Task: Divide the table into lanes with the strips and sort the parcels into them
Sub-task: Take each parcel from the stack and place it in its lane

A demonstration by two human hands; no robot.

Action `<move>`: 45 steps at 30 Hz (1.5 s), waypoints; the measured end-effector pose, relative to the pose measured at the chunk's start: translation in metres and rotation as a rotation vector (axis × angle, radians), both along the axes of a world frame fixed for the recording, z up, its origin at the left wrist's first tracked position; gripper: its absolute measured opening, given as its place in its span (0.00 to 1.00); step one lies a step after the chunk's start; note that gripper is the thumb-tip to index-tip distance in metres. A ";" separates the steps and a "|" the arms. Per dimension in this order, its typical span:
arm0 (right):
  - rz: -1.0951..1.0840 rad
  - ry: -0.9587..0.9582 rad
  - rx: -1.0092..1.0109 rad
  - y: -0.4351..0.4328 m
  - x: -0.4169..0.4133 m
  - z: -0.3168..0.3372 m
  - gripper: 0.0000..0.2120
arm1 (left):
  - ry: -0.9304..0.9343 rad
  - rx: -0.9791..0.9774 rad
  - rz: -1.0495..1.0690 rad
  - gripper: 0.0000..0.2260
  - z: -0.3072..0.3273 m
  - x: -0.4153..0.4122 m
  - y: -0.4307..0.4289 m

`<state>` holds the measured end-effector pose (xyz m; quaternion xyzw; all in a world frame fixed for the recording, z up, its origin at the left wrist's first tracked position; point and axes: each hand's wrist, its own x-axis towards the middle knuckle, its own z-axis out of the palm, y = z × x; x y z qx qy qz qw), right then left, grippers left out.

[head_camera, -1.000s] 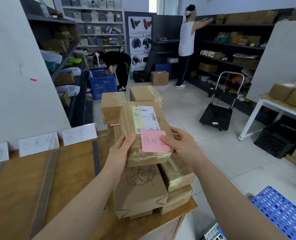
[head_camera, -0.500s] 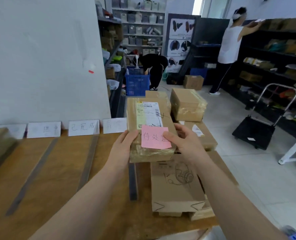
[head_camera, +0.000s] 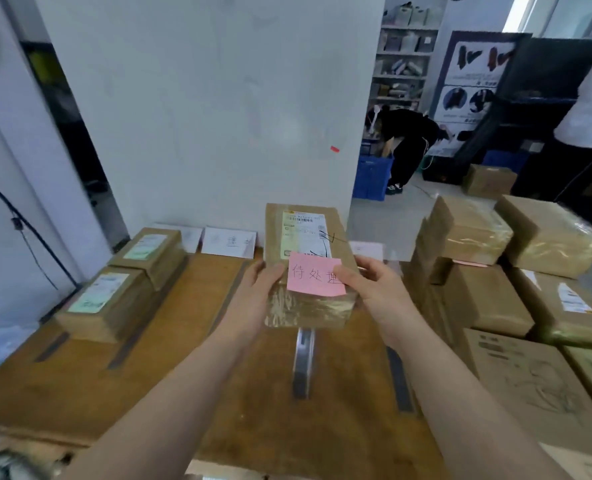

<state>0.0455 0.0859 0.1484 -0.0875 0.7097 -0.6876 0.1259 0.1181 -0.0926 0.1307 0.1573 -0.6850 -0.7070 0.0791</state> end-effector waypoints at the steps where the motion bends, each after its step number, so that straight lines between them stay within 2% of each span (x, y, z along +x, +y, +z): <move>1: 0.009 -0.008 0.004 -0.018 0.004 -0.001 0.16 | -0.012 -0.020 0.005 0.34 0.000 0.007 -0.018; 3: 0.026 -0.030 0.013 -0.055 0.012 -0.004 0.20 | -0.036 -0.049 0.007 0.34 0.001 0.021 -0.053; 7: 0.067 -0.074 0.005 -0.116 0.029 -0.014 0.17 | -0.094 -0.116 0.042 0.26 0.001 0.042 -0.112; 12: 0.130 -0.111 0.028 -0.179 0.042 -0.024 0.17 | -0.165 -0.120 0.131 0.22 -0.010 0.063 -0.168; 18: 0.210 -0.125 0.074 -0.235 0.037 -0.033 0.19 | -0.203 -0.058 0.241 0.21 -0.025 0.074 -0.218; 22: 0.286 -0.136 0.074 -0.269 0.031 -0.034 0.16 | -0.187 -0.118 0.307 0.22 -0.023 0.080 -0.241; 32: 0.382 -0.193 0.143 -0.353 0.059 -0.047 0.16 | -0.244 -0.218 0.504 0.18 -0.036 0.118 -0.324; 37: 0.390 -0.220 0.198 -0.393 0.094 -0.047 0.14 | -0.273 -0.244 0.410 0.25 -0.045 0.147 -0.379; 42: 0.333 -0.304 0.253 -0.434 0.144 -0.062 0.10 | -0.380 -0.291 0.291 0.20 -0.066 0.180 -0.436; 45: 0.280 -0.377 0.266 -0.453 0.165 -0.074 0.11 | -0.435 -0.272 0.227 0.21 -0.083 0.190 -0.461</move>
